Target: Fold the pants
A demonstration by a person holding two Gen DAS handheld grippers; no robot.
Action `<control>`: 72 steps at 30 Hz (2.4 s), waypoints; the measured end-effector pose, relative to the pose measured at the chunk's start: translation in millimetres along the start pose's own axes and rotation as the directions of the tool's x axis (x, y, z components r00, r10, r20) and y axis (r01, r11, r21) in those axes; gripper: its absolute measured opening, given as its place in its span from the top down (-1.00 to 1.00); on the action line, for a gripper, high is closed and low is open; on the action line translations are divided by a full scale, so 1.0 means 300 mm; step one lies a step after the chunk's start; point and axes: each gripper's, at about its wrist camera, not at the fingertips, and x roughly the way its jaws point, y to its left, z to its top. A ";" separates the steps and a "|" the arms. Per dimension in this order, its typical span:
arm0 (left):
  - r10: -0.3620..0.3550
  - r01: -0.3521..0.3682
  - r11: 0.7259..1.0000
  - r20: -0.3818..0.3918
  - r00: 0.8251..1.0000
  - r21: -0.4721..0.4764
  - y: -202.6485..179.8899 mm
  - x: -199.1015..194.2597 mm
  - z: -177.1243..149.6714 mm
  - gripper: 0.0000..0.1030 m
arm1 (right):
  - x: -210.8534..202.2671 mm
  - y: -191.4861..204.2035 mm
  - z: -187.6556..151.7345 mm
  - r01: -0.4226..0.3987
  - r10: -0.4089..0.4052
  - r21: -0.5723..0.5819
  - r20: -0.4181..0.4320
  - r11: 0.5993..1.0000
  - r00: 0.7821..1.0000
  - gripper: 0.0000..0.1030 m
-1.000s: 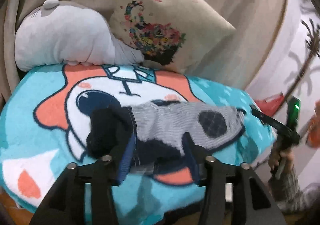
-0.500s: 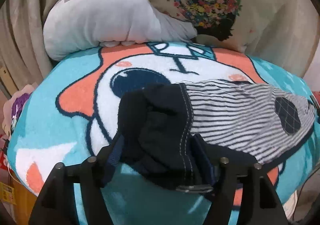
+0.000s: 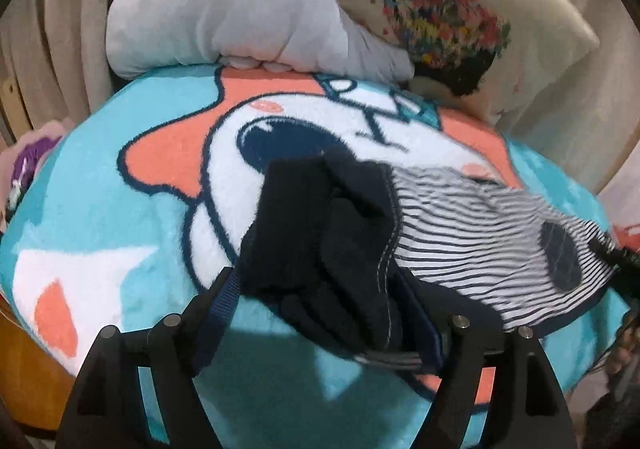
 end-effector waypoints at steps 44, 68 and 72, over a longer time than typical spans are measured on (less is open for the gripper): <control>-0.053 0.057 0.963 -0.023 0.998 0.265 -0.319 0.019 -0.040 -0.62 | -0.024 0.258 -0.157 -0.068 0.084 -0.258 0.051 0.964 0.995 -0.29; -0.335 0.447 0.786 -0.314 0.888 0.427 -0.969 0.143 0.203 -0.62 | -0.132 -0.034 -0.122 0.033 -0.026 -0.072 0.093 0.997 0.995 -0.34; -0.346 0.533 0.725 -0.439 0.829 0.435 -1.122 0.244 0.190 -0.62 | -0.109 -0.006 -0.129 0.038 -0.028 -0.113 0.087 0.993 0.996 -0.35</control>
